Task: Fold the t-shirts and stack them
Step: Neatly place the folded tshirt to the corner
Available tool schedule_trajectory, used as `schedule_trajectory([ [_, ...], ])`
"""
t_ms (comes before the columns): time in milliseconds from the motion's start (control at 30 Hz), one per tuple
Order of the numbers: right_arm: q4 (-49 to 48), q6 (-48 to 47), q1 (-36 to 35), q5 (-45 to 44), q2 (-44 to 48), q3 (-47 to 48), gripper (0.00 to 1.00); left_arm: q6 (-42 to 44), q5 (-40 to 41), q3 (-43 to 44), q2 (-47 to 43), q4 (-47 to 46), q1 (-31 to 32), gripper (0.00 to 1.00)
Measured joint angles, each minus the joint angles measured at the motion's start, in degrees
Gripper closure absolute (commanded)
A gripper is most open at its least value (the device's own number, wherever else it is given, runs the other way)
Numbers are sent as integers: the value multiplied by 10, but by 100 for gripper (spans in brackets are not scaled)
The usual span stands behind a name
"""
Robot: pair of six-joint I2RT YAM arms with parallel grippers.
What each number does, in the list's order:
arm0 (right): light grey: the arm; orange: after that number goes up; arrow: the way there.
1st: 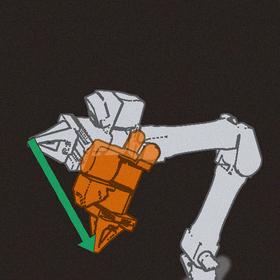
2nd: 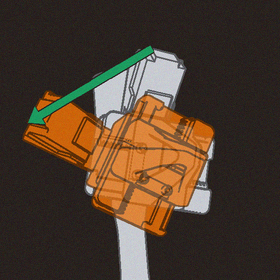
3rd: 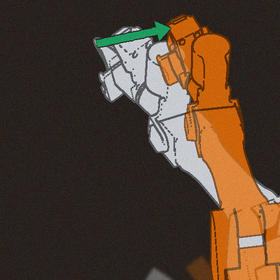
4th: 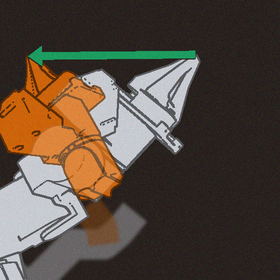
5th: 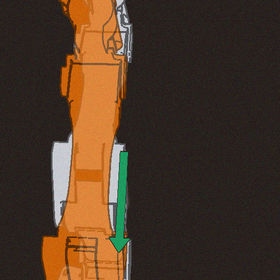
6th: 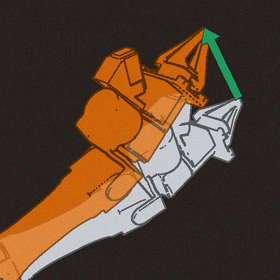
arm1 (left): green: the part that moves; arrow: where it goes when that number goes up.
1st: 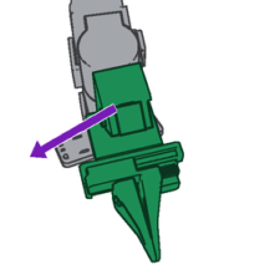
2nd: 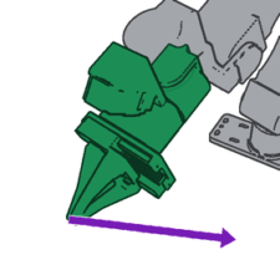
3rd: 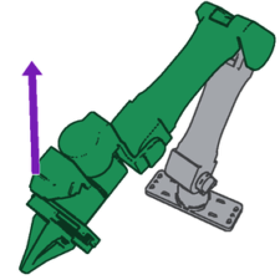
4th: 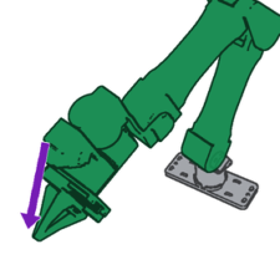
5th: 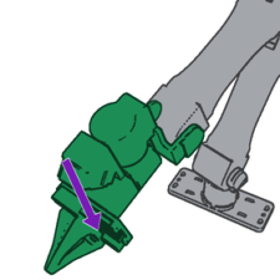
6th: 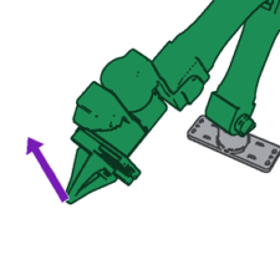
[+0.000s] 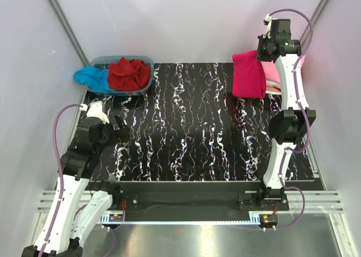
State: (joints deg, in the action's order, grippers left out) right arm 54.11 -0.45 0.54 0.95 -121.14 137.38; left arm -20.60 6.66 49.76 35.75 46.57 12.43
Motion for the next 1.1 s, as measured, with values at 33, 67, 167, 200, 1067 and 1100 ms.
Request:
schedule_trajectory([
  [33, 2, -7, 2, -1, 0, 4, 100, 0, 0, 0, 2, 0, -3, 1],
  [67, 4, -11, 4, -2, 0, 8, 100, 0, 0, 0, 4, 0, -8, 1],
  [167, 11, -24, 17, -3, 0, 35, 100, 0, 0, 0, 4, 0, -21, 1],
  [200, 13, -26, 24, -3, 0, 47, 100, 0, 0, 0, 4, 0, -25, 1],
  [1067, -51, -14, 147, 78, -82, 150, 100, -1, 1, 0, 19, 0, -37, 1],
  [1100, -59, -12, 150, 74, -86, 150, 100, -2, 1, 0, 19, 0, -37, 1],
])
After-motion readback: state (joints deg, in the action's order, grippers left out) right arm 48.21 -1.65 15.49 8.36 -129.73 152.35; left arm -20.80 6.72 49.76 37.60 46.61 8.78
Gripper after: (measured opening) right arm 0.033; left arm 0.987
